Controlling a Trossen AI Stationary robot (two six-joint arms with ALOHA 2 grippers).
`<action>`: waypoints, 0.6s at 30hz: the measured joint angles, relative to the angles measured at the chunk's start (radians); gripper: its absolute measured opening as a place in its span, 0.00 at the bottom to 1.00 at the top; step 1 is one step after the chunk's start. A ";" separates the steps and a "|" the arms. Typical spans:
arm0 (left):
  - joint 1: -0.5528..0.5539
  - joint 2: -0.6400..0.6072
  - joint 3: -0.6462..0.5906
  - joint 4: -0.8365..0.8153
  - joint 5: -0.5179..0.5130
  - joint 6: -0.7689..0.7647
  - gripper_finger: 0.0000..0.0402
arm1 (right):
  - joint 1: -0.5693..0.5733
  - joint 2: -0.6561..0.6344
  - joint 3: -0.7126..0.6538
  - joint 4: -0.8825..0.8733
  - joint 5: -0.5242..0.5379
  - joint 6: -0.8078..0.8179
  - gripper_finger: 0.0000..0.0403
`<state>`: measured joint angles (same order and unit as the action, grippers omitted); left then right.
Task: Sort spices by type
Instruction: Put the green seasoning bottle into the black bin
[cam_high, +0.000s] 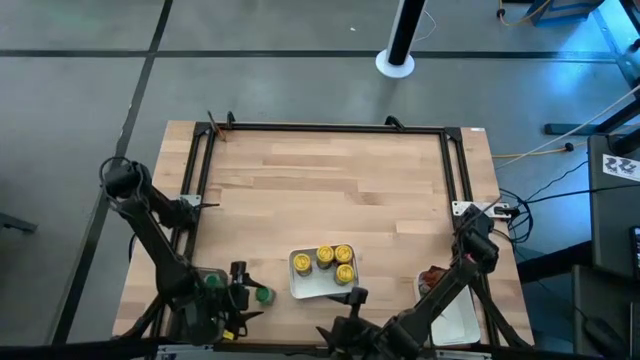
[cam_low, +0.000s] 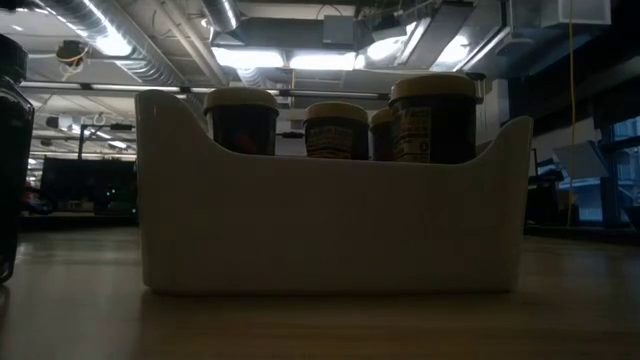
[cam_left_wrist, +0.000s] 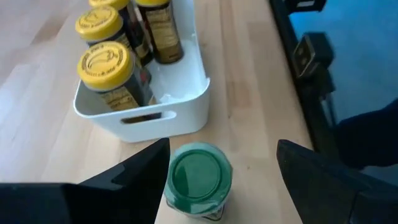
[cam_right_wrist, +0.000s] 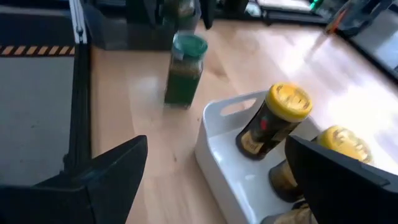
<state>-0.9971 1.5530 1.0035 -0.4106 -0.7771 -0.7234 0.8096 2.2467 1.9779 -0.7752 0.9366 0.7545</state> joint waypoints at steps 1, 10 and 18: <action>0.002 0.009 0.000 -0.003 -0.009 -0.004 0.70 | -0.001 0.000 -0.006 0.001 -0.012 0.006 0.94; 0.003 0.020 -0.050 0.001 -0.049 -0.080 0.70 | -0.012 0.000 -0.008 0.039 -0.041 0.020 0.94; 0.006 0.019 -0.158 0.188 -0.054 -0.089 0.70 | -0.011 0.000 -0.008 0.050 -0.057 0.019 0.94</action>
<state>-0.9913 1.5723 0.8457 -0.2225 -0.8314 -0.8121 0.7982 2.2471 1.9701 -0.7254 0.8800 0.7738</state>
